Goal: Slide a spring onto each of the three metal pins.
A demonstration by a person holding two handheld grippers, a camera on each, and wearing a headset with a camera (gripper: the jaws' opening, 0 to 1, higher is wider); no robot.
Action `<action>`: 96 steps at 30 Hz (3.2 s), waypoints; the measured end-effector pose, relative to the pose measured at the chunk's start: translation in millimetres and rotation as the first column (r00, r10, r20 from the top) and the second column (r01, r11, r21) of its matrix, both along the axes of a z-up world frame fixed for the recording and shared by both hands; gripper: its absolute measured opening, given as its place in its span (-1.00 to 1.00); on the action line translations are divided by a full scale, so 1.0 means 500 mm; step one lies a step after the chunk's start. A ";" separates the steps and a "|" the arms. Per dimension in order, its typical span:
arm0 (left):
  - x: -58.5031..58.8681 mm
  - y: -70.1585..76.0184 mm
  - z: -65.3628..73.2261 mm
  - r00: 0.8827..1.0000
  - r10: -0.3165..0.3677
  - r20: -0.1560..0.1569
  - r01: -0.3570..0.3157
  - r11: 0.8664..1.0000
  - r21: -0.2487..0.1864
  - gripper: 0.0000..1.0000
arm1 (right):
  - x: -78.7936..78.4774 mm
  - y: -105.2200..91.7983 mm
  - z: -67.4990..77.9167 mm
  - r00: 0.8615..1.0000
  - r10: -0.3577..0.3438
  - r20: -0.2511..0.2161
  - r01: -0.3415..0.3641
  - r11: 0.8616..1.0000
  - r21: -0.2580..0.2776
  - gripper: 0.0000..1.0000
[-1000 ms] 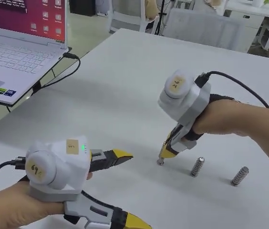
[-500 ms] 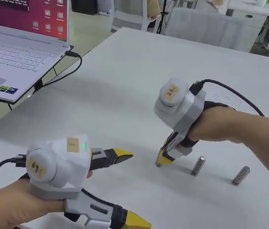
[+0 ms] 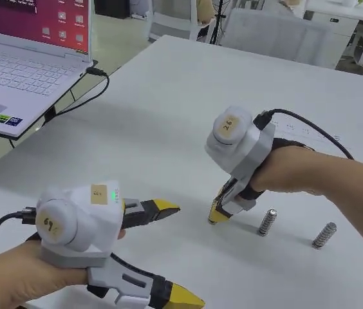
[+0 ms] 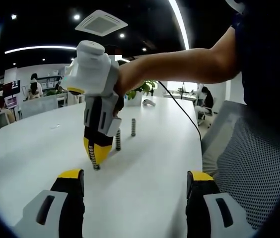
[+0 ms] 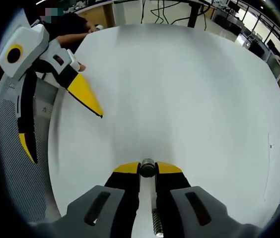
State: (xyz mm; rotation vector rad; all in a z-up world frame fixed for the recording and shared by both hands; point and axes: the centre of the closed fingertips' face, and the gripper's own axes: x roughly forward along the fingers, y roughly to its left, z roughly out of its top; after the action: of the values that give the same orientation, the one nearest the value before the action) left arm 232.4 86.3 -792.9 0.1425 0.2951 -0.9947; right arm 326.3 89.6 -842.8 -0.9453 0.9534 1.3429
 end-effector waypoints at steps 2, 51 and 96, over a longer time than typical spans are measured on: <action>0.000 0.000 0.000 1.000 0.000 0.000 0.000 1.000 -0.001 0.63 | 0.001 0.000 -0.001 1.000 -0.001 0.001 0.001 1.000 0.000 -0.82; 0.006 -0.010 -0.006 1.000 -0.013 -0.016 0.013 1.000 0.004 0.63 | 0.054 -0.112 0.054 0.985 -0.159 0.063 0.150 0.980 0.131 -0.16; 0.017 -0.011 0.002 1.000 -0.012 -0.019 0.012 1.000 -0.006 0.65 | -0.011 -0.181 0.131 0.945 -0.315 0.090 0.239 0.850 0.470 0.49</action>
State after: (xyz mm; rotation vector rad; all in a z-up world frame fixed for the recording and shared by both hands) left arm 241.0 81.0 -791.8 0.1295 0.3090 -1.0090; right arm 320.7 -0.7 -777.2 -0.5219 0.5810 1.1472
